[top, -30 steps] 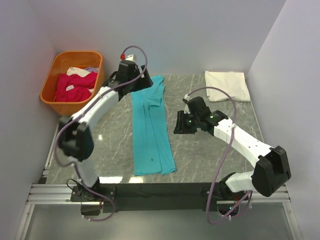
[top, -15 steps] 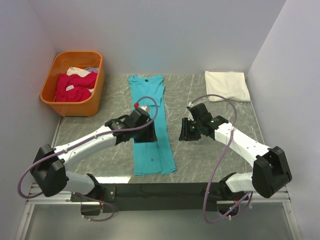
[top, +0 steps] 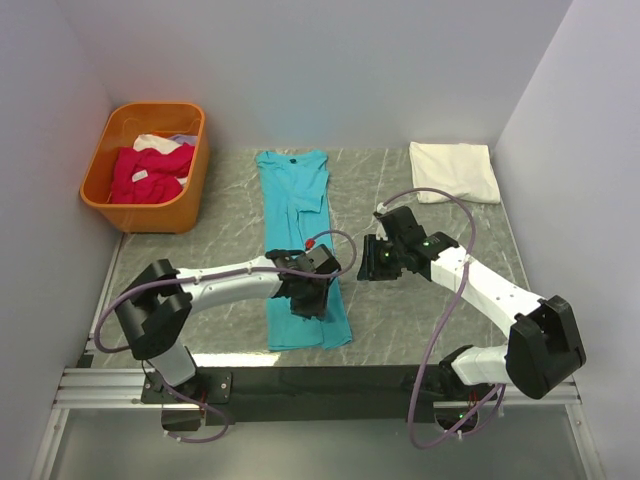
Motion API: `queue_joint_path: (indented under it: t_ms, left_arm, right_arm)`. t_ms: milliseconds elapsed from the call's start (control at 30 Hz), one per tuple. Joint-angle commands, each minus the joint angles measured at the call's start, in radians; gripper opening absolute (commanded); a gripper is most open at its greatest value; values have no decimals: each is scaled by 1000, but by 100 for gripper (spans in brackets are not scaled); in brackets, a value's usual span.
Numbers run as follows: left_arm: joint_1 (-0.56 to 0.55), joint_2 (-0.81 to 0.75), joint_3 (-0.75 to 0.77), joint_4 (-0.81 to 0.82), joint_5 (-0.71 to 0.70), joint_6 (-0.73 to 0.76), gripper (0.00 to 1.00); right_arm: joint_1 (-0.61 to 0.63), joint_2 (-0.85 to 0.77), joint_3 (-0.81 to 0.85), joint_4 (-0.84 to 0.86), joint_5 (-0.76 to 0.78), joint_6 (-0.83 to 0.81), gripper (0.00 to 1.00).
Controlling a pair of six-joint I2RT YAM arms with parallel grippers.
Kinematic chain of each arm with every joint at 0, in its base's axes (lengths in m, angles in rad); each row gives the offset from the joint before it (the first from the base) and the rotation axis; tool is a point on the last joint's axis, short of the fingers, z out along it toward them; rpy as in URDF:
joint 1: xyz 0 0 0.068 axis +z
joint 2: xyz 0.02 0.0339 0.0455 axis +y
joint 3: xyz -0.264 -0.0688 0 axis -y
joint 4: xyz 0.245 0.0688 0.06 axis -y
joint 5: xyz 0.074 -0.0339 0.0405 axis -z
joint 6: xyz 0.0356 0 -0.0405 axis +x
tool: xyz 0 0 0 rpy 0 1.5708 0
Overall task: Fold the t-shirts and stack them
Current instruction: Fold the tshirt
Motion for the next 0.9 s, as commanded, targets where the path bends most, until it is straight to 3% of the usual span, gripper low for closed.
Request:
queue_joint_path:
  t_ms: [0, 300, 633, 867]
  left_arm:
    - [-31, 35, 69, -12, 23, -4, 41]
    - [-78, 138, 120, -64, 18, -4, 40]
    - [-81, 150, 107, -96, -29, -24, 38]
    - [-75, 18, 83, -145, -101, -88, 44]
  right_arm:
    - [-4, -27, -12, 19, -5, -18, 41]
    - [-9, -15, -4, 20, -8, -28, 41]
    - [-17, -3, -20, 36, -32, -28, 41]
    - [-15, -6, -67, 26, -168, 3, 42]
